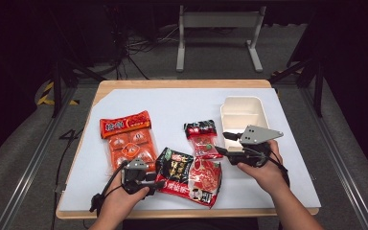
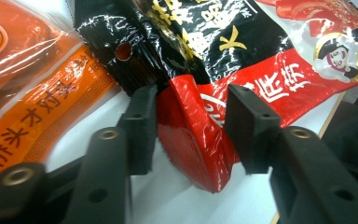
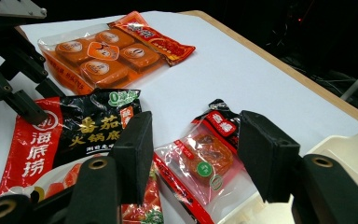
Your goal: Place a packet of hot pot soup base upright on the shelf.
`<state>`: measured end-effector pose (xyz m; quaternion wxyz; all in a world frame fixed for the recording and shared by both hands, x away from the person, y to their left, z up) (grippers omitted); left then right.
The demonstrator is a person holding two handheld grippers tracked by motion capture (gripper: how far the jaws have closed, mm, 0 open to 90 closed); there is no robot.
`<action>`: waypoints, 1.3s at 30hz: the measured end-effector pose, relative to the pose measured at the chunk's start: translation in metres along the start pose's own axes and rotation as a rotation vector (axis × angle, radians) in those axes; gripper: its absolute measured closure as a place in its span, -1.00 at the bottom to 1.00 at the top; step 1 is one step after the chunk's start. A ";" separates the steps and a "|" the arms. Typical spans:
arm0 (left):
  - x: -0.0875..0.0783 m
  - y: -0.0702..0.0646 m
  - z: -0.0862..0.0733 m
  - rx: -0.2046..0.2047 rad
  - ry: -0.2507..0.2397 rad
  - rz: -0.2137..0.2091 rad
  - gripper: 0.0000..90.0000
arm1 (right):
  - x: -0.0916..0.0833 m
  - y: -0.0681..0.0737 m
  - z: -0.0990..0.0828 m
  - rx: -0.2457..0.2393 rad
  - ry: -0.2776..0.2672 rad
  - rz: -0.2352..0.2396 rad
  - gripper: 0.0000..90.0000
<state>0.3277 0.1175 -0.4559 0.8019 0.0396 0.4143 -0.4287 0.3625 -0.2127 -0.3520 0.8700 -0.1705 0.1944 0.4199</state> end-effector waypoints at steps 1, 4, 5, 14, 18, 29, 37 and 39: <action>0.001 0.000 0.000 -0.003 0.001 0.003 0.45 | 0.000 0.000 0.000 -0.001 0.002 0.000 0.02; 0.001 0.001 0.002 -0.032 0.007 -0.002 0.57 | 0.001 0.001 0.000 -0.001 0.001 -0.001 0.02; 0.001 0.000 0.002 -0.041 0.004 -0.002 0.63 | 0.000 0.001 0.000 -0.002 0.003 -0.002 0.02; 0.000 -0.001 0.007 -0.049 -0.035 0.036 0.86 | -0.002 -0.001 -0.001 -0.003 -0.001 -0.008 0.02; -0.005 0.000 0.011 -0.051 -0.081 0.049 0.92 | -0.002 -0.001 -0.001 -0.001 -0.002 -0.009 0.02; -0.029 -0.008 0.036 0.033 -0.220 0.098 0.97 | -0.008 0.002 0.005 -0.025 -0.043 -0.014 0.04; -0.049 -0.015 0.052 0.098 -0.279 0.129 0.97 | -0.015 0.006 0.012 -0.033 -0.071 -0.009 0.04; -0.057 -0.020 0.058 0.127 -0.307 0.135 0.96 | -0.016 0.005 0.013 -0.030 -0.075 -0.006 0.04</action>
Point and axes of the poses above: each handheld gripper's, and its own axes: x roughly forward along the jaws, z roughly out of its top, y roughly to its left, the point moved 2 cm from there along x, roughly forward along the jaws, and after that the axes turned 2 degrees about x, right-handed, at the moved point
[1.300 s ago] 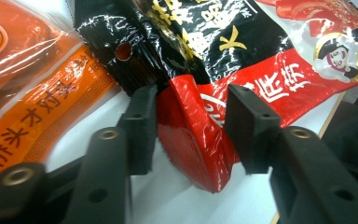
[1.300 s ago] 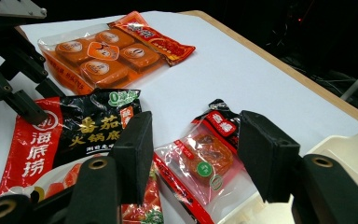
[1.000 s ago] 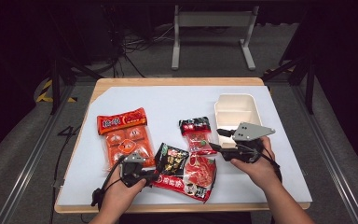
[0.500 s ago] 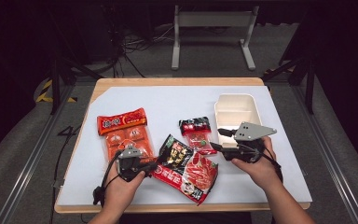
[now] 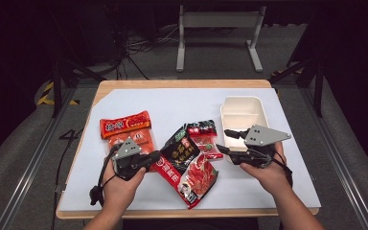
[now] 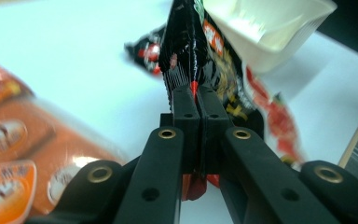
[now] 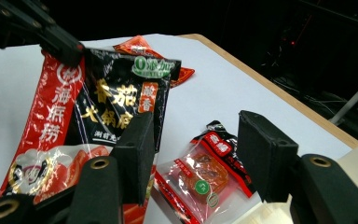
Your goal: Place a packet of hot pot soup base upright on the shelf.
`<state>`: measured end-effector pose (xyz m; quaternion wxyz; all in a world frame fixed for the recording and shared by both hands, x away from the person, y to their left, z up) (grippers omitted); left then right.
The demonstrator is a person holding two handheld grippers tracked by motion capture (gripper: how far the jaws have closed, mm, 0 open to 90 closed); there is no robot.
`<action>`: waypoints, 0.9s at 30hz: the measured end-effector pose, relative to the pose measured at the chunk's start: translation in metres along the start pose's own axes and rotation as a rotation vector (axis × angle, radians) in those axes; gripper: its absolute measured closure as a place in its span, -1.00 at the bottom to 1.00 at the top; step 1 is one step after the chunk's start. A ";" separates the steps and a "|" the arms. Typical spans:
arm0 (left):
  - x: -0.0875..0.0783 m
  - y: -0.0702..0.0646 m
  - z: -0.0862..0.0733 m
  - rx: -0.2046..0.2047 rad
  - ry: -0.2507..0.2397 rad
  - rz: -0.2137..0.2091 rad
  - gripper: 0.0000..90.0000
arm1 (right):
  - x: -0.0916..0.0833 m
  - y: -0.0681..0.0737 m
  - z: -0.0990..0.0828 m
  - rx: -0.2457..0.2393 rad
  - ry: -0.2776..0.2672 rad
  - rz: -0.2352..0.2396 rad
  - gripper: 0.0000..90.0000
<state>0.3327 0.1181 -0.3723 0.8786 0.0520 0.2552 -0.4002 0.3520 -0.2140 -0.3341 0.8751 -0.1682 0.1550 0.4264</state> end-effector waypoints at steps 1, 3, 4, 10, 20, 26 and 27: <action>-0.003 -0.002 0.004 0.016 -0.013 0.003 0.96 | 0.000 0.000 0.000 0.003 -0.002 0.002 0.04; -0.008 -0.005 0.011 0.046 -0.034 0.004 0.96 | -0.001 0.000 0.001 0.010 -0.007 0.005 0.04; -0.010 -0.007 0.014 0.063 -0.048 0.007 0.96 | -0.002 -0.001 0.002 0.013 -0.011 0.010 0.04; -0.021 -0.014 0.030 0.153 -0.093 0.011 0.97 | -0.003 0.001 0.008 0.022 -0.027 0.034 0.05; -0.028 -0.020 0.046 0.253 -0.138 0.010 0.98 | 0.010 0.005 0.017 0.029 -0.021 0.091 0.02; -0.032 -0.023 0.052 0.296 -0.162 -0.003 0.98 | 0.020 0.003 0.023 0.057 -0.020 0.124 0.01; -0.033 -0.023 0.053 0.303 -0.166 -0.006 0.98 | 0.022 0.002 0.024 0.067 -0.019 0.133 0.00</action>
Point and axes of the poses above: each handheld gripper's, and its own axes: x roughly forward along the jaws, z roughly out of its top, y roughly to its left, the point moved 2 cm from there along x, roughly forward along the jaws, and after that the axes turned 2 degrees about x, right-handed, at the moved point
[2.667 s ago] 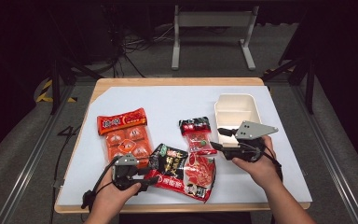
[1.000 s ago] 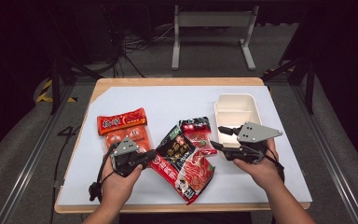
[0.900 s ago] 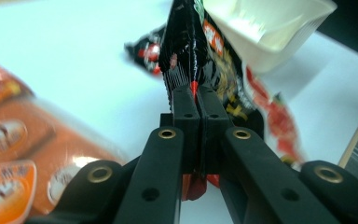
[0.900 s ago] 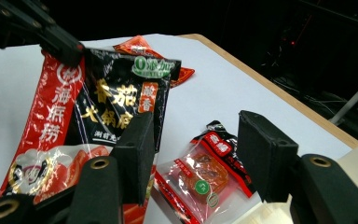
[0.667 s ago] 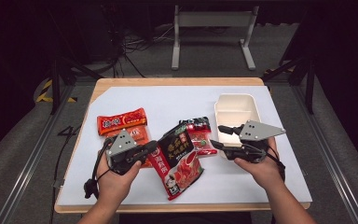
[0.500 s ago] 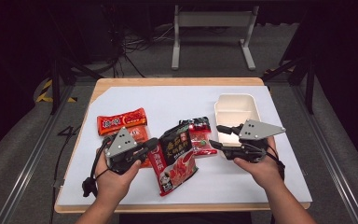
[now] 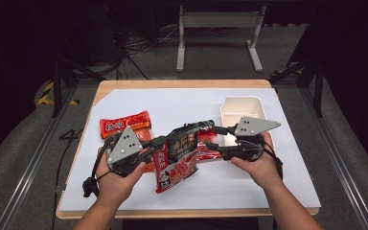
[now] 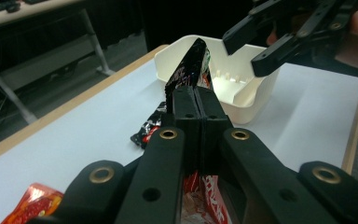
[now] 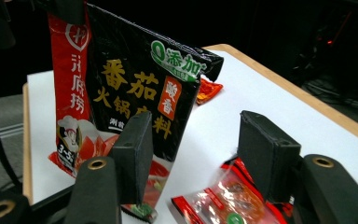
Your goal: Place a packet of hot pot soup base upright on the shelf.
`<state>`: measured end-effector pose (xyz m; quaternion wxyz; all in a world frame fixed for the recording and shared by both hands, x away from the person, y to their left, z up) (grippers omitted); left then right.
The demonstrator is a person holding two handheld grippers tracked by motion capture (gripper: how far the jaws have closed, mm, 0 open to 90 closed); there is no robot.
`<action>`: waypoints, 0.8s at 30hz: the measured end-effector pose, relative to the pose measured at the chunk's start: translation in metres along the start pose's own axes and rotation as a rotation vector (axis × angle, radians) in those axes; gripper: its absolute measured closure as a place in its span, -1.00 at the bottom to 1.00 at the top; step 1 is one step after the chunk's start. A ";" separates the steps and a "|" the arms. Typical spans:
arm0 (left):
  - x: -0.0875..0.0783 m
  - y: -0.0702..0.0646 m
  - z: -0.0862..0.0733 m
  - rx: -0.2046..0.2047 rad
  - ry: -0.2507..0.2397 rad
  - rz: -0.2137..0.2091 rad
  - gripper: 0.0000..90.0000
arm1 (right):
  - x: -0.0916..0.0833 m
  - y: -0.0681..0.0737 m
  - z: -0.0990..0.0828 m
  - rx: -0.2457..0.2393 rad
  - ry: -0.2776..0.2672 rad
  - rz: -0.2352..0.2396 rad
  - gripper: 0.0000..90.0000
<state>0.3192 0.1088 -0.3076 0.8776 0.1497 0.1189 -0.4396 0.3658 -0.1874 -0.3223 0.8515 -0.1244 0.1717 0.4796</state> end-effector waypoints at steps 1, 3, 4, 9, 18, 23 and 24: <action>0.000 0.000 0.001 0.000 -0.005 -0.006 0.98 | 0.002 -0.001 0.001 0.004 0.001 0.010 -0.01; -0.001 0.000 0.003 0.019 -0.018 -0.019 0.98 | 0.007 -0.002 0.002 0.020 -0.003 0.039 -0.04; -0.001 -0.001 0.004 0.018 -0.021 -0.019 0.98 | 0.009 -0.003 0.002 0.033 -0.007 0.058 -0.06; 0.001 -0.003 0.008 0.043 -0.035 -0.051 0.98 | 0.016 -0.005 0.003 0.050 -0.017 0.112 -0.12; 0.006 -0.006 0.011 0.068 -0.079 -0.114 0.99 | 0.022 -0.003 0.003 0.035 -0.004 0.167 -0.17; 0.008 -0.008 0.011 0.079 -0.084 -0.129 0.99 | 0.025 0.000 0.005 0.023 -0.005 0.183 -0.10; 0.008 -0.009 0.011 0.075 -0.087 -0.128 0.99 | 0.025 0.001 0.006 0.014 -0.003 0.181 -0.05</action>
Point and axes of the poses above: each handheld gripper's, and its own axes: x roughly forward along the jaws, z roughly out of its top, y roughly to its left, the point moved 2 cm from there along x, roughly forward along the jaws, and after that the axes turned 2 degrees about x, right-handed, at the moved point
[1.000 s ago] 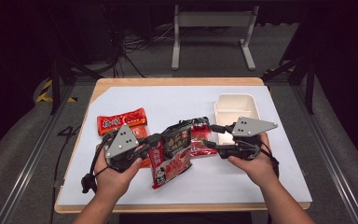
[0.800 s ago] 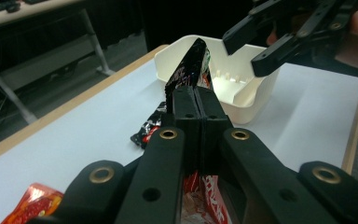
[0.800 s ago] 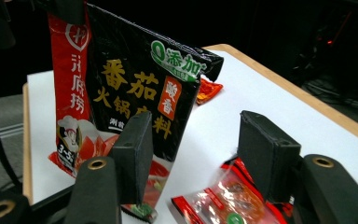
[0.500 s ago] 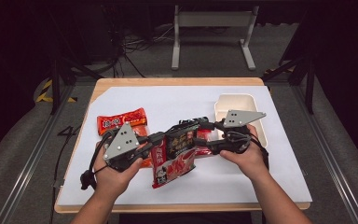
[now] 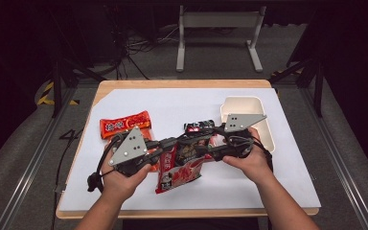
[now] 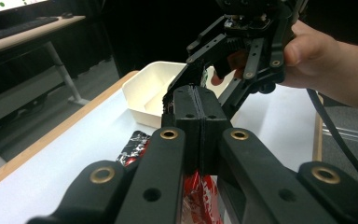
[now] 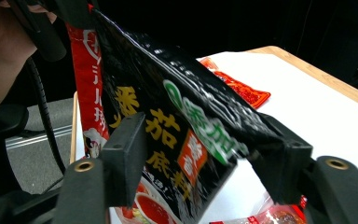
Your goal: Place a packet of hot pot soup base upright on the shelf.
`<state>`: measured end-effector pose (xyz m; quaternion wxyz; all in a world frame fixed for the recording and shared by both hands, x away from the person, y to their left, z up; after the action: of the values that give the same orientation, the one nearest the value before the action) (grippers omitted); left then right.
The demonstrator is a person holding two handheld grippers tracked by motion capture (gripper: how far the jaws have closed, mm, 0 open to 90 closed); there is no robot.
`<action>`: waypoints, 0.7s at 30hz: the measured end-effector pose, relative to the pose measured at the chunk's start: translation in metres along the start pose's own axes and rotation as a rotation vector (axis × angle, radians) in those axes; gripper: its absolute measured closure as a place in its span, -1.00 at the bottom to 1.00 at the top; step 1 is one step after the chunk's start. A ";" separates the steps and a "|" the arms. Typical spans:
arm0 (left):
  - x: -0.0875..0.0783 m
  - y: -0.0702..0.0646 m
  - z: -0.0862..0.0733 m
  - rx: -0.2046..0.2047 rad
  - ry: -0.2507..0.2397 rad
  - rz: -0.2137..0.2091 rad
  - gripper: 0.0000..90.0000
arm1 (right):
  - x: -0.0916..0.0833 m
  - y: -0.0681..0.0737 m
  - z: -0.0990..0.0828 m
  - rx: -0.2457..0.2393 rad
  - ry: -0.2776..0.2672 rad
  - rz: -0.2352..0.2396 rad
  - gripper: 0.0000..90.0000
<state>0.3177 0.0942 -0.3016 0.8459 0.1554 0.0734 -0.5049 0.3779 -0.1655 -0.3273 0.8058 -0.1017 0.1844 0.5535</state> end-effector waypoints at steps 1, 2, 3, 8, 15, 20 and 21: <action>0.000 0.000 0.000 0.001 0.000 -0.002 0.99 | 0.000 0.000 0.000 -0.006 0.003 -0.001 0.00; 0.001 0.000 0.000 0.004 0.001 0.000 0.99 | 0.001 0.001 0.000 -0.012 0.007 -0.004 0.07; 0.001 0.000 -0.001 -0.001 -0.001 0.000 0.99 | 0.000 0.001 0.000 -0.017 0.011 -0.009 0.13; 0.001 0.001 -0.002 -0.012 -0.016 -0.004 0.99 | -0.003 0.000 0.000 -0.023 0.021 -0.024 0.46; -0.002 0.004 -0.002 -0.029 -0.039 0.003 0.99 | -0.009 0.004 0.003 -0.033 0.032 -0.034 0.74; -0.003 0.004 -0.001 -0.033 -0.049 0.012 0.99 | -0.010 0.006 0.008 -0.027 0.041 -0.050 0.77; -0.003 0.004 -0.001 -0.033 -0.050 0.012 0.99 | -0.010 0.006 0.009 -0.022 0.042 -0.051 0.77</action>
<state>0.3200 0.0994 -0.3009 0.8529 0.1293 0.0597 -0.5022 0.3705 -0.1687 -0.3144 0.8143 -0.1267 0.1923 0.5327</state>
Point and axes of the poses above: each handheld gripper's, and its own axes: x roughly forward along the jaws, z roughly out of its top, y roughly to its left, the point moved 2 cm from there along x, roughly forward along the jaws, and after that the axes turned 2 degrees about x, right-handed, at the moved point
